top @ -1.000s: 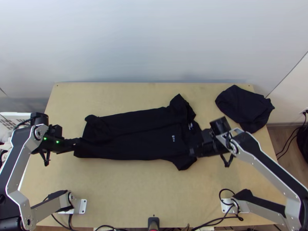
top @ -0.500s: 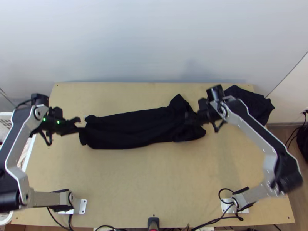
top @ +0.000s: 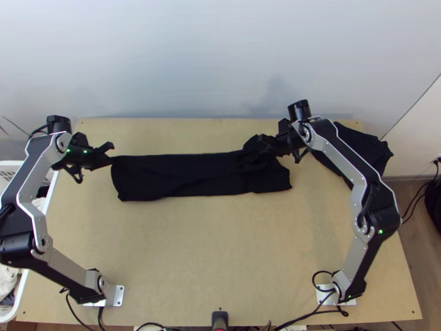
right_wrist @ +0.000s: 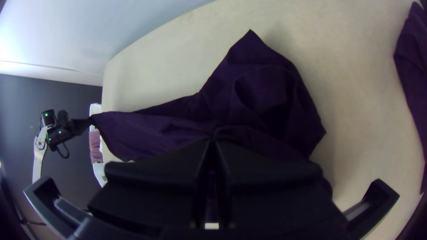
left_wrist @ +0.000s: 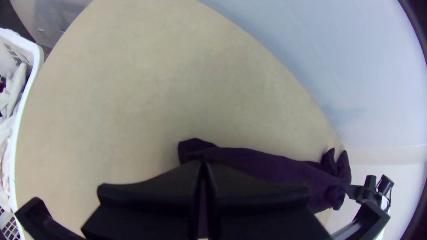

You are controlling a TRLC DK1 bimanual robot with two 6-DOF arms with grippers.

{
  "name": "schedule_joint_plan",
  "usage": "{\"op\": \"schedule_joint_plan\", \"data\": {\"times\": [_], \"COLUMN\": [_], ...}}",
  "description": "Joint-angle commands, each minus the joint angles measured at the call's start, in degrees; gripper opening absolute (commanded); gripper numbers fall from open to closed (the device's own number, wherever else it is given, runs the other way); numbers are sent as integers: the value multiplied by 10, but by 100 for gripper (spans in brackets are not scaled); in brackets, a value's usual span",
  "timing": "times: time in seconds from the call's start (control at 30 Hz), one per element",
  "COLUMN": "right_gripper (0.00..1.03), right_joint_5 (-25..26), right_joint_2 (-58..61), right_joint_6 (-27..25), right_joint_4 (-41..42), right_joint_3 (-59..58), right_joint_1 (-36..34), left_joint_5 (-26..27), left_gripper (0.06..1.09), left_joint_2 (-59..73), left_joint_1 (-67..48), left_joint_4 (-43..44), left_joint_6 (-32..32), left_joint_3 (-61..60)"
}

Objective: Fold the t-shirt

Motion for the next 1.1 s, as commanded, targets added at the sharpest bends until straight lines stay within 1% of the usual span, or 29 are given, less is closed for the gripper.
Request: {"op": "schedule_joint_plan", "data": {"times": [0.0,0.13,0.17,0.2,0.27,0.33,0.37,0.4,0.47,0.5,0.57,0.67,0.8,1.0,1.07], "right_gripper": [3,3,9,21,55,85,94,98,99,99,99,99,99,99,99], "right_joint_5": [1,0,0,0,-1,-18,-25,-30,-36,-38,-44,-47,-54,-72,-75], "right_joint_2": [67,105,115,125,140,143,143,140,127,119,98,60,16,-34,-46], "right_joint_6": [15,20,24,30,46,60,61,61,61,61,61,61,59,55,53], "right_joint_4": [13,20,20,20,20,20,20,20,20,20,20,19,13,9,10], "right_joint_3": [57,82,89,92,97,103,106,108,109,108,107,106,104,73,57], "right_joint_1": [-12,-13,-14,-17,-21,-26,-27,-27,-30,-34,-41,-48,-49,-17,1], "left_joint_5": [-13,-29,-33,-33,-34,-34,-35,-36,-35,-35,-27,-25,-34,-53,-73], "left_gripper": [10,10,14,23,48,73,82,87,99,103,104,104,104,104,104], "left_joint_2": [50,68,74,77,84,85,82,77,60,49,25,-20,-70,-85,-82], "left_joint_1": [-21,-44,-49,-52,-61,-70,-74,-77,-80,-79,-74,-65,-61,-51,-55], "left_joint_4": [72,98,101,103,104,101,98,94,80,75,65,56,56,78,104], "left_joint_6": [-12,-12,-12,-14,-14,-11,-10,-9,-7,-8,-6,17,79,100,106], "left_joint_3": [13,11,10,9,9,7,7,5,1,-4,-13,-39,-110,-169,-189]}}
